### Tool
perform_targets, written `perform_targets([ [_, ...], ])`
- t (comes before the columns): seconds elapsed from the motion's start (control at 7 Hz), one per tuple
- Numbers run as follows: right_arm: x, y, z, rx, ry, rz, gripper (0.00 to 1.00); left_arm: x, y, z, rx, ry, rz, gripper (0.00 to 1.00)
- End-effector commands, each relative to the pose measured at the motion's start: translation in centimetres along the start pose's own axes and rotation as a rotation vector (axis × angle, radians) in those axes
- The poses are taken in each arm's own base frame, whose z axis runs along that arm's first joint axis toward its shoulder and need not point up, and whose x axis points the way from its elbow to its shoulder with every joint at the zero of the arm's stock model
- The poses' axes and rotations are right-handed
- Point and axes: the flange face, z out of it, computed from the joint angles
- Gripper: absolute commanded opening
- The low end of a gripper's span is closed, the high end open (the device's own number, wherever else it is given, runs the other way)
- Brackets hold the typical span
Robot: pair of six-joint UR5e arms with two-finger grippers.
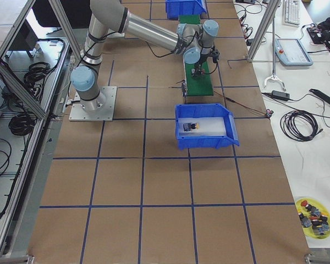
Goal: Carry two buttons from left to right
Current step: 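Carry the red button with the right gripper to the blue bin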
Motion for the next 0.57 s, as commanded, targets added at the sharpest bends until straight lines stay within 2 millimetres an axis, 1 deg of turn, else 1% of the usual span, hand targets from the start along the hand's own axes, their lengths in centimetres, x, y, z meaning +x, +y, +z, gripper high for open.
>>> perform_targets([
  [0.0,6.2,-1.5,-7.2,0.010,0.015,-0.026,0.06,0.0,0.0,0.0,-0.002,-0.001,0.000,1.00],
  [0.14,8.8,-1.9,-10.0,0.023,0.012,-0.038,0.07,0.0,0.0,0.0,-0.001,-0.001,0.000,1.00],
  [0.29,12.2,-2.3,-11.5,0.032,0.008,-0.058,0.07,0.0,0.0,0.0,-0.001,-0.001,0.000,1.00],
  [0.43,17.4,-2.6,-12.0,0.047,-0.004,-0.083,0.07,0.0,0.0,0.1,-0.004,-0.001,0.000,1.00],
])
